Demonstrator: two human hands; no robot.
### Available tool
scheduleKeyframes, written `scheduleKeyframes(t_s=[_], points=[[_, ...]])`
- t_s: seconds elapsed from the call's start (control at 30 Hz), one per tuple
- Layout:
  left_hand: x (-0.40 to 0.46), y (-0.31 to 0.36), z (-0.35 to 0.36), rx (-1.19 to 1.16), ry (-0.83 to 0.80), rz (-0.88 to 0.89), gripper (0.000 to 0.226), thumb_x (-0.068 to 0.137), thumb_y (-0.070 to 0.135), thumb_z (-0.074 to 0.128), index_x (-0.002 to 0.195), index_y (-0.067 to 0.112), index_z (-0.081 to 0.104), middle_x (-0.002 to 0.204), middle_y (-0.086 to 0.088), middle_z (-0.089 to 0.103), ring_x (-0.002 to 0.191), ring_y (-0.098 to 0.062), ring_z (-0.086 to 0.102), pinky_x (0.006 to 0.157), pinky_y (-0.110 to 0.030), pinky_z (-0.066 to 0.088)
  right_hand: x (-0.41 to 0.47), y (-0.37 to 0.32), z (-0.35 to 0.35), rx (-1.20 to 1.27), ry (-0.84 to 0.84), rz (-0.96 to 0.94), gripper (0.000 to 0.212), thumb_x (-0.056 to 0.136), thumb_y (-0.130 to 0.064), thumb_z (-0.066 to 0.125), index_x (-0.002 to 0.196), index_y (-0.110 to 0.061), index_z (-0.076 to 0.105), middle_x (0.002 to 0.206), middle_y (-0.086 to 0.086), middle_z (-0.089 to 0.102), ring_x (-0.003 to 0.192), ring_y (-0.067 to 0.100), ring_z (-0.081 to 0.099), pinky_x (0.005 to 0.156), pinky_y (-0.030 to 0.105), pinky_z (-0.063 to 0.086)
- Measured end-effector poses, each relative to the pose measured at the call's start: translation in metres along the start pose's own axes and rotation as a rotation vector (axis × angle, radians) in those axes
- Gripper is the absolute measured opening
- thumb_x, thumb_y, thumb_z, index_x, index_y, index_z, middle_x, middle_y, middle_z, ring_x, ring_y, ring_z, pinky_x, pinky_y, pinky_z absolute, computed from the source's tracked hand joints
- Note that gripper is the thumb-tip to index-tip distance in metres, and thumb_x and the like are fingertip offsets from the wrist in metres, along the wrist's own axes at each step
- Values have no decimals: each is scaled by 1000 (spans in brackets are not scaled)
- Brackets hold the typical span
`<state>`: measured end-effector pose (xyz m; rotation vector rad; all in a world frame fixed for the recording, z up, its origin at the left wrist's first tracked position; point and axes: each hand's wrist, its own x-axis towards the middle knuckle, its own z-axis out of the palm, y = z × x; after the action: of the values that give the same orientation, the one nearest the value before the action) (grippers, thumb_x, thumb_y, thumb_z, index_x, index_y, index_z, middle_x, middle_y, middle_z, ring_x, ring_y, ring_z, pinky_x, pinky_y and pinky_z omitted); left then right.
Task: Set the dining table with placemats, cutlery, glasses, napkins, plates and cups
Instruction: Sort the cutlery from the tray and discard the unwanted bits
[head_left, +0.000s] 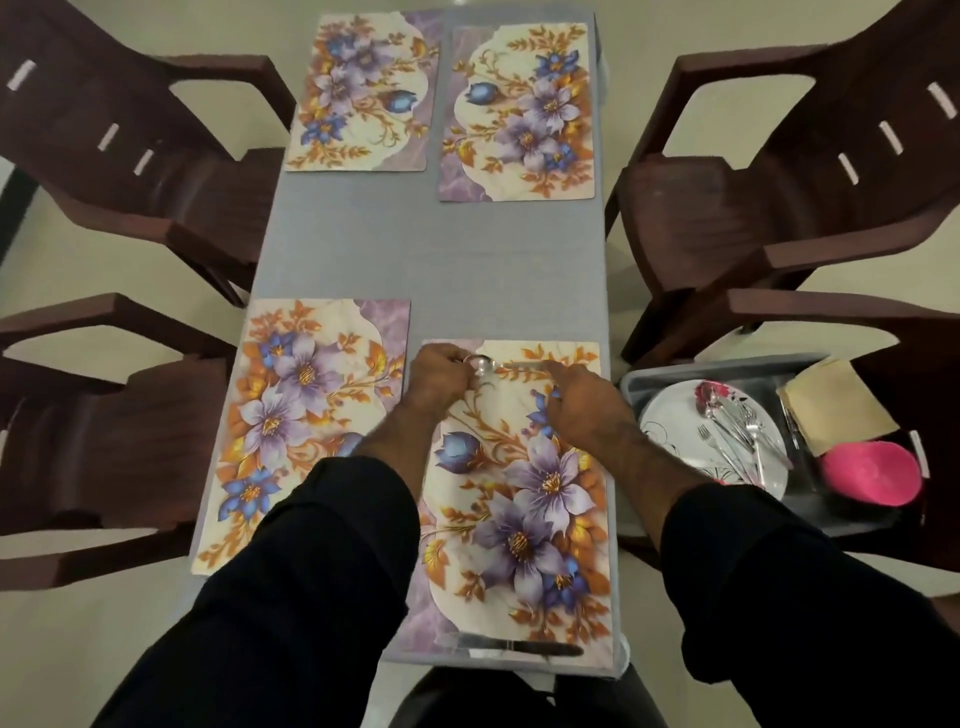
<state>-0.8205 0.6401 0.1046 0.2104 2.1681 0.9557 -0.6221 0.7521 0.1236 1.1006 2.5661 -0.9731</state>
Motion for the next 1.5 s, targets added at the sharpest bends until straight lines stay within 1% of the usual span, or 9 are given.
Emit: scheduleKeyframes(t_s=[0.23, 0.53, 0.63, 0.73, 0.97, 1.17, 1.27, 1.37, 1.5], points=[[17, 5, 1, 15, 86, -40, 21, 81, -5, 76, 81, 15, 71, 65, -7, 75, 61, -21, 74, 60, -34, 60, 15, 5, 5, -69, 28, 21, 67, 98, -34, 62, 160, -29, 38, 134, 16, 62, 115, 37, 64, 96, 44, 56], [22, 4, 5, -67, 113, -16, 17, 88, 19, 87, 88, 15, 70, 76, -5, 76, 62, -15, 71, 63, -34, 62, 15, 6, 2, -16, 59, 39, 68, 96, -34, 62, 159, -30, 38, 130, 13, 65, 109, 33, 66, 91, 45, 59], [14, 2, -4, 50, 225, 42, 30, 92, 45, 82, 89, 18, 69, 85, 4, 72, 75, -11, 67, 65, -28, 55, 12, 6, 3, 69, 93, 34, 55, 92, -27, 64, 142, -26, 42, 114, 10, 70, 95, 30, 69, 82, 45, 61], [-1, -7, -11, 32, 284, 153, 27, 96, 37, 79, 86, 15, 68, 81, 3, 70, 74, -13, 63, 61, -25, 46, 11, 3, 4, 163, 142, -27, 28, 91, -9, 65, 117, -16, 59, 110, 8, 64, 92, 25, 65, 75, 33, 53], [-43, -27, -1, -182, -154, 190, 15, 90, 8, 85, 103, 1, 80, 82, -7, 77, 62, -11, 68, 58, -21, 53, 5, -2, 2, 595, 36, 127, 25, 79, 5, 84, 97, -10, 77, 80, 5, 74, 66, 4, 71, 63, 38, 64], [-52, -26, 4, -152, -236, 173, 15, 92, 2, 81, 101, -10, 79, 84, -15, 76, 59, -8, 66, 59, -19, 52, -1, -9, -2, 703, 30, 142, 32, 74, 0, 91, 97, -11, 71, 71, 2, 75, 64, 5, 73, 56, 26, 59], [-52, -20, 6, -105, -217, 151, 6, 92, 0, 80, 93, -5, 80, 78, -13, 77, 57, -10, 66, 55, -18, 51, -2, -5, 4, 602, 66, 87, 24, 80, -9, 89, 97, -13, 73, 83, -3, 73, 73, 0, 70, 69, 29, 58], [-40, -16, 9, -137, -81, 34, 17, 93, -2, 73, 78, 3, 78, 70, -9, 74, 53, -12, 63, 49, -19, 48, -5, 6, 11, 64, 212, -61, 24, 90, -37, 75, 111, -28, 74, 115, -4, 64, 104, 18, 62, 95, 44, 47], [-17, -9, 14, -167, 1, -128, 11, 88, 2, 76, 77, 2, 78, 65, -10, 74, 52, -15, 64, 51, -24, 49, -14, 19, 15, -250, 180, -79, 47, 92, -41, 67, 138, -34, 63, 124, 5, 52, 114, 31, 54, 98, 49, 41]])
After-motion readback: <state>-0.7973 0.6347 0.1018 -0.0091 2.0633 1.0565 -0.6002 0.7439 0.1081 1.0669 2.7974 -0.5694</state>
